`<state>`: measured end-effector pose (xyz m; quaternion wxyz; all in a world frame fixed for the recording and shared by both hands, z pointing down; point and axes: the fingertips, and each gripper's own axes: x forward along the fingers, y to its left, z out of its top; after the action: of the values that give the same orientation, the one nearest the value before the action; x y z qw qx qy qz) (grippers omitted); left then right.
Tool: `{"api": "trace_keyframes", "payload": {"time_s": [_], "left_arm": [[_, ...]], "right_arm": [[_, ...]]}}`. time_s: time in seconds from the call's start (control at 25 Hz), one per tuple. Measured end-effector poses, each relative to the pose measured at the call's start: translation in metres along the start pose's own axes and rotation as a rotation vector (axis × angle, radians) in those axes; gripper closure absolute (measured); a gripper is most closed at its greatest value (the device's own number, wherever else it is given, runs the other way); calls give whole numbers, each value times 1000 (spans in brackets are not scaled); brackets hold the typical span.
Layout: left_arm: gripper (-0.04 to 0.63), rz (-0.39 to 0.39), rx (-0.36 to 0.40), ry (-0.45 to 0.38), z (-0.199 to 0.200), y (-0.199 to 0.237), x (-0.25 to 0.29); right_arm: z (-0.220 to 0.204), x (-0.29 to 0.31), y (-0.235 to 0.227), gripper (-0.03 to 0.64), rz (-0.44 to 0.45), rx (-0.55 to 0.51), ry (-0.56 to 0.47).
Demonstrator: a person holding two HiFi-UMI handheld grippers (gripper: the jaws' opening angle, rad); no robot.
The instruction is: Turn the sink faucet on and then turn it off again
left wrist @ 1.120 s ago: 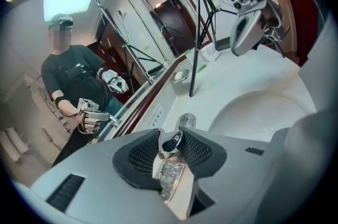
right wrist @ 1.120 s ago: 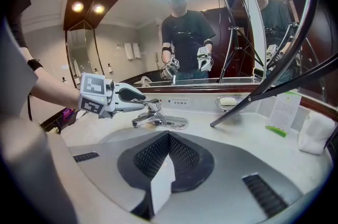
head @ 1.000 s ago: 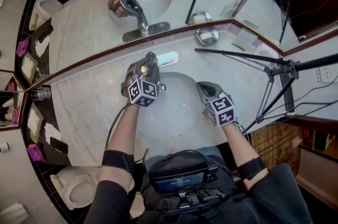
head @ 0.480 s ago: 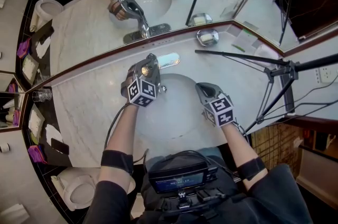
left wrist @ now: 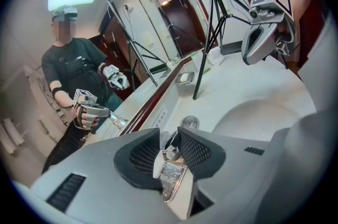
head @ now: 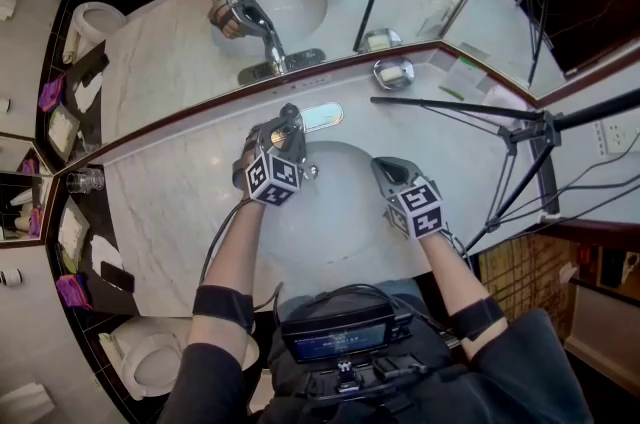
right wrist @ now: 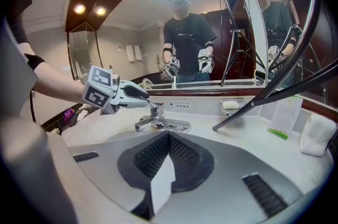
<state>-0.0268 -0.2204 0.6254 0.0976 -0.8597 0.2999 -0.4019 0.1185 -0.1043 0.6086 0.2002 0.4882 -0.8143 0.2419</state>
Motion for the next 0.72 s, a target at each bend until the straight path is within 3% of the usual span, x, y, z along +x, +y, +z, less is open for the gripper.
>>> {"api": "trace_keyframes", "payload": {"time_s": [0.16, 0.32, 0.44, 0.52, 0.72], "left_arm": [[483, 0, 23, 2, -2, -6, -15], [484, 16, -20, 1, -9, -8, -36], [545, 41, -65, -7, -13, -7, -53], [589, 54, -106, -14, -16, -7, -66], [591, 77, -282, -46, -24, -8, -94]], "right_arm": [[-1, -1, 3, 598, 6, -3, -5], [0, -2, 11, 598, 17, -9, -10], [3, 1, 16, 598, 26, -18, -15], [7, 4, 21, 598, 31, -26, -19], [14, 9, 29, 598, 44, -47, -27]]}}
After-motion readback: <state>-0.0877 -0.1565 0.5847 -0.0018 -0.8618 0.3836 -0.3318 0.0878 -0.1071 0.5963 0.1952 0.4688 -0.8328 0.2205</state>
